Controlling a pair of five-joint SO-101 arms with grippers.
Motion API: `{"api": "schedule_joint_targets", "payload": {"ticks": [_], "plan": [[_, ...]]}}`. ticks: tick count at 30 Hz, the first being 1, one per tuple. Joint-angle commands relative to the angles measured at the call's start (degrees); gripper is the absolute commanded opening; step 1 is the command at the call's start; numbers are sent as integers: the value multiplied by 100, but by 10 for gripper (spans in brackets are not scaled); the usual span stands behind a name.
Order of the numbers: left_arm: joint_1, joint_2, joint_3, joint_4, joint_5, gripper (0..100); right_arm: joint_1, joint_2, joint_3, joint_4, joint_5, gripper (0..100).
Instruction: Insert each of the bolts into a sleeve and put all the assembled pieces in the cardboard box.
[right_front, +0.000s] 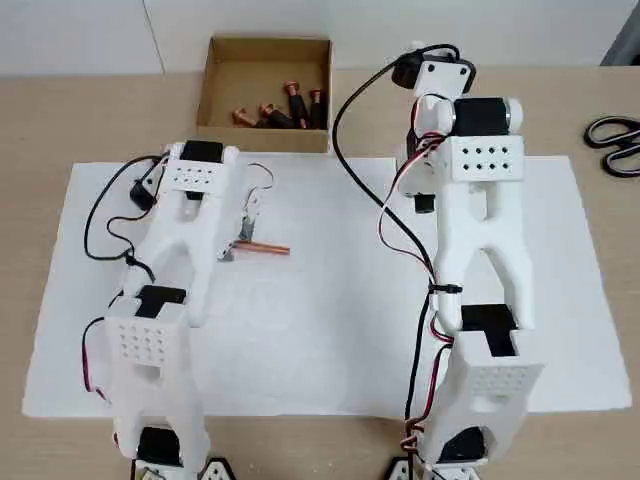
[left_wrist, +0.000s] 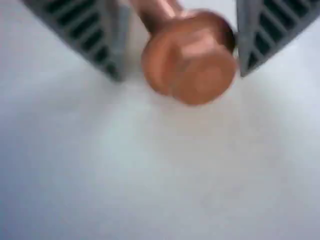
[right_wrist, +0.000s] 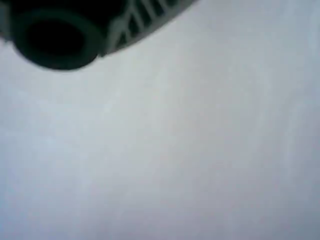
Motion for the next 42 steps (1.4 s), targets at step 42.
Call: {"api": "schedule_joint_targets", "payload": {"ticks": [42], "plan": [[967,-4607,-2255,923,-5363,6,-321,-3371,26,101,53,4]]}}
